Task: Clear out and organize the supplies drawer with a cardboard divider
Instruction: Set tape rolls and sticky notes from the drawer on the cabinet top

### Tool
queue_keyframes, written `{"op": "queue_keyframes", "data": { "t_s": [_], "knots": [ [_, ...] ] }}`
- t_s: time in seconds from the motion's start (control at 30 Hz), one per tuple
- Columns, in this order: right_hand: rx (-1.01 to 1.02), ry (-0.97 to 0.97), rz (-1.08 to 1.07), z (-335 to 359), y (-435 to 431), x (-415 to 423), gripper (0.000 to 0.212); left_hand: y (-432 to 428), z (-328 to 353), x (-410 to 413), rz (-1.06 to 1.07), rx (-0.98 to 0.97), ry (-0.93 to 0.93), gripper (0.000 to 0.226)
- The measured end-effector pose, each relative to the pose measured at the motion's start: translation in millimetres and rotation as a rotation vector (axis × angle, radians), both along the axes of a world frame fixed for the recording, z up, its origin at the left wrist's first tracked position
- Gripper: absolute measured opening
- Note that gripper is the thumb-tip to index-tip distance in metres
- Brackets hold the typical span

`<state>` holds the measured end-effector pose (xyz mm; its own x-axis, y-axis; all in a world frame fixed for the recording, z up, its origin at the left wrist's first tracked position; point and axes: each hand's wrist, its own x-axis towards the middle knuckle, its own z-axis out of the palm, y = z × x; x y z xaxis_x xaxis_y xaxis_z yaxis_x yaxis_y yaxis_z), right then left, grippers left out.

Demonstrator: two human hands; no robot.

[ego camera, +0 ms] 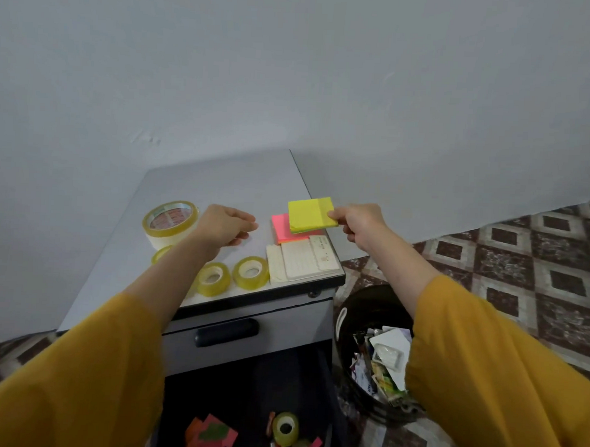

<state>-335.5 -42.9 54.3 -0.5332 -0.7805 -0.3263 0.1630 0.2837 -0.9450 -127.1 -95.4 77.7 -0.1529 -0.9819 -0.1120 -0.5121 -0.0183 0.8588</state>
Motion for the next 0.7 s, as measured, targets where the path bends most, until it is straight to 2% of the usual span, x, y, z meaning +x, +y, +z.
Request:
{"op": "queue_keyframes", "data": {
  "t_s": [0.13, 0.4, 0.53, 0.7],
  "knots": [
    [0.017, 0.063, 0.02, -3.0, -13.1, 12.9, 0.023, 0.9, 0.8, 14.9, 0.003, -0.005, 0.006, 0.016],
    [0.041, 0.228, -0.028, -9.3, -23.2, 18.8, 0.023, 1.2, -3.8, 28.5, -0.003, -0.014, -0.013, 0.015],
    [0.082, 0.362, -0.035, -12.0, -26.0, 19.7, 0.041, 2.4, -5.0, 28.5, -0.019, -0.024, -0.003, 0.016],
    [0.087, 0.42, 0.006, -9.8, -27.6, 18.2, 0.026, 3.6, -4.0, 28.2, -0.036, -0.037, 0.017, 0.019]
  ]
}}
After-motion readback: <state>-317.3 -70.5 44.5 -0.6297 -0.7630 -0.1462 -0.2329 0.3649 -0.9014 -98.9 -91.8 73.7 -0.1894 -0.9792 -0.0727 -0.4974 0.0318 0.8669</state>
